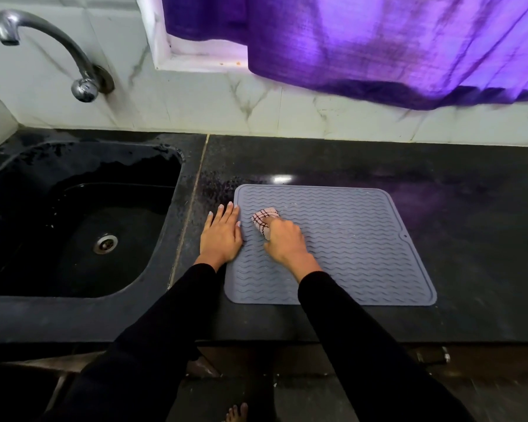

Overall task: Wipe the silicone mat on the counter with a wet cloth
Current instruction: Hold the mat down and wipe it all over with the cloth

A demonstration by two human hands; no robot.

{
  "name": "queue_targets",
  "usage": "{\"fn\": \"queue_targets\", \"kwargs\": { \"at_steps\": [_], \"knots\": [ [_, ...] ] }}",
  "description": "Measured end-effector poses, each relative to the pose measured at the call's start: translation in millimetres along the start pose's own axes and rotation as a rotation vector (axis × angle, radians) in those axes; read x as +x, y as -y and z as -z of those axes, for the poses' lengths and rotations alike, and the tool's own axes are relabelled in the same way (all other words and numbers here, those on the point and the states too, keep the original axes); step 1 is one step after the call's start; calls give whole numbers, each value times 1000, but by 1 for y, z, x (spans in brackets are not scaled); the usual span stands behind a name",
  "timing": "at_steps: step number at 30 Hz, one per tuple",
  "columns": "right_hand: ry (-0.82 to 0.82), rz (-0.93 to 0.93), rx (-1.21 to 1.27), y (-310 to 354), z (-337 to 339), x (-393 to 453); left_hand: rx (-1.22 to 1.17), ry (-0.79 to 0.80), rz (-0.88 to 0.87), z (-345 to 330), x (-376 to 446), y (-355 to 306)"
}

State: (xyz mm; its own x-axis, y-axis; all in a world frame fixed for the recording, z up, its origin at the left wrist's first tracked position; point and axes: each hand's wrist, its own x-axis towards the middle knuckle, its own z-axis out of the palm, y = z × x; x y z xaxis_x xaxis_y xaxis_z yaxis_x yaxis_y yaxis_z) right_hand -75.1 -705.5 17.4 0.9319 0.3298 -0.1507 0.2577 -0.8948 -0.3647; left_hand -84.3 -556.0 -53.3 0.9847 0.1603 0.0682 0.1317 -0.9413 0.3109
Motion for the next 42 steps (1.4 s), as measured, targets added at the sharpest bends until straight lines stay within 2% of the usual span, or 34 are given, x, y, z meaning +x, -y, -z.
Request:
{"fn": "queue_targets", "kwargs": {
  "at_steps": [1, 3, 4, 5, 6, 8, 10, 12, 14, 15, 20, 23, 24, 27, 28, 29, 31, 32, 34, 38, 42],
  "knots": [
    [8, -33, 169, -3, 6, 0, -5, 8, 1, 1, 0, 0],
    [48, -149, 728, -13, 23, 2, -18, 30, 4, 2, -2, 0],
    [35, -229, 995, -18, 30, 1, -24, 36, 3, 2, -3, 0],
    [-48, -296, 1128, -24, 35, 2, -30, 35, 1, 2, -5, 0],
    [-147, -348, 1068, -27, 40, 1, -36, 28, 0, 2, -7, 1],
    [-296, -395, 691, -37, 38, -2, -50, 8, -5, 2, -9, 2],
    [-277, -348, 320, -39, 28, -12, -88, -12, 2, 2, -9, 2],
    [-202, -215, 43, -37, 7, -21, -140, -48, 19, 2, -8, 1],
    [-149, -103, -173, -39, -15, -28, -173, -76, 23, 2, -8, 2],
    [-146, -89, -199, -43, -22, -28, -173, -84, 21, 2, -8, 1],
    [-178, -99, -9, -59, -8, -21, -121, -80, 22, 0, -9, -1],
    [-173, -130, 270, -70, 7, -20, -121, -89, 20, -1, -9, 0],
    [-159, -152, 402, -73, 13, -20, -126, -93, 19, 0, -9, 0],
    [-91, -276, 1018, -84, 35, -15, -142, -111, 27, 0, -9, 0],
    [-131, -314, 1128, -88, 40, -11, -147, -117, 32, 0, -8, 0],
    [-212, -348, 1088, -91, 46, -10, -151, -124, 35, 0, -8, 0],
    [-405, -395, 745, -103, 48, -8, -157, -127, 39, 0, -8, -1],
    [-448, -419, 565, -107, 47, -12, -156, -127, 39, 0, -8, -1],
    [-429, -377, 338, -112, 38, -19, -150, -130, 36, -1, -7, -1],
    [-264, -218, -158, -113, 3, -23, -147, -158, 23, -5, -4, 3],
    [-238, -206, -210, -117, -1, -16, -130, -160, 24, -7, -3, 4]
  ]
}}
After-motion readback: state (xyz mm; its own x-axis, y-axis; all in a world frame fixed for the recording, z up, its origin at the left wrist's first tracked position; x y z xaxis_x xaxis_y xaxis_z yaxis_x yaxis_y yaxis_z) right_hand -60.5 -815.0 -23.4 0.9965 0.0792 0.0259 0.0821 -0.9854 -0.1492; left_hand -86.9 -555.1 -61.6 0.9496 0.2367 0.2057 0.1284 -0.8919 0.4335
